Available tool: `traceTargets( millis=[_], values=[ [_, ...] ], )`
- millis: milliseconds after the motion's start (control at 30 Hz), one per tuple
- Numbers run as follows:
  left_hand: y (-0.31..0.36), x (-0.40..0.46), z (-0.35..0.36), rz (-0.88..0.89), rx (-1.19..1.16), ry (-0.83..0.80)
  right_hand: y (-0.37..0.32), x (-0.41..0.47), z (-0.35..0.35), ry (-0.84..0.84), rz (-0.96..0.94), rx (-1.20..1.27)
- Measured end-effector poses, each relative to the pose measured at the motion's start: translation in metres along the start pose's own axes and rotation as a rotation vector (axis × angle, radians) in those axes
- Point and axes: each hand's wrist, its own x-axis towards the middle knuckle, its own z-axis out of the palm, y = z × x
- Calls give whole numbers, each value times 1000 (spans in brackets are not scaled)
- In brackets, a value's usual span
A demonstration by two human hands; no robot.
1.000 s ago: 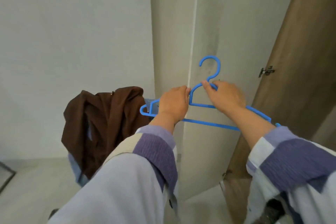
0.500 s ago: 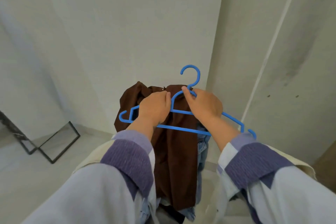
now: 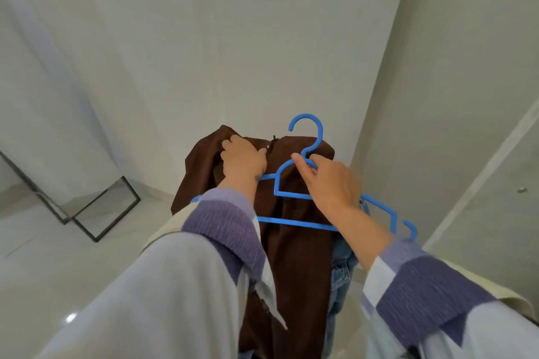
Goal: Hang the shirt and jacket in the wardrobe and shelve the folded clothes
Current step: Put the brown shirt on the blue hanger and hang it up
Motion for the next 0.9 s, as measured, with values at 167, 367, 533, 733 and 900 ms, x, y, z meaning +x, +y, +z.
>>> traceTargets(
  millis=[167,367,533,733,900],
  values=[
    [-12,7,8,-23,-41,8,8,-1,13,11,-3,-17],
    [-20,-14,-24,53,-41,71,6,-15,-6,29,-7,-11],
    [-35,-45,-47,60,-73,86,-4,-40,-35,68,-24,-36],
    [-55,-83,-65,-5,-144,65,-11,-68,-73,133,4,-34],
    [-75,-103,-75,-61,-168,38,-6,-79,-101,178,73,-94]
  ],
)
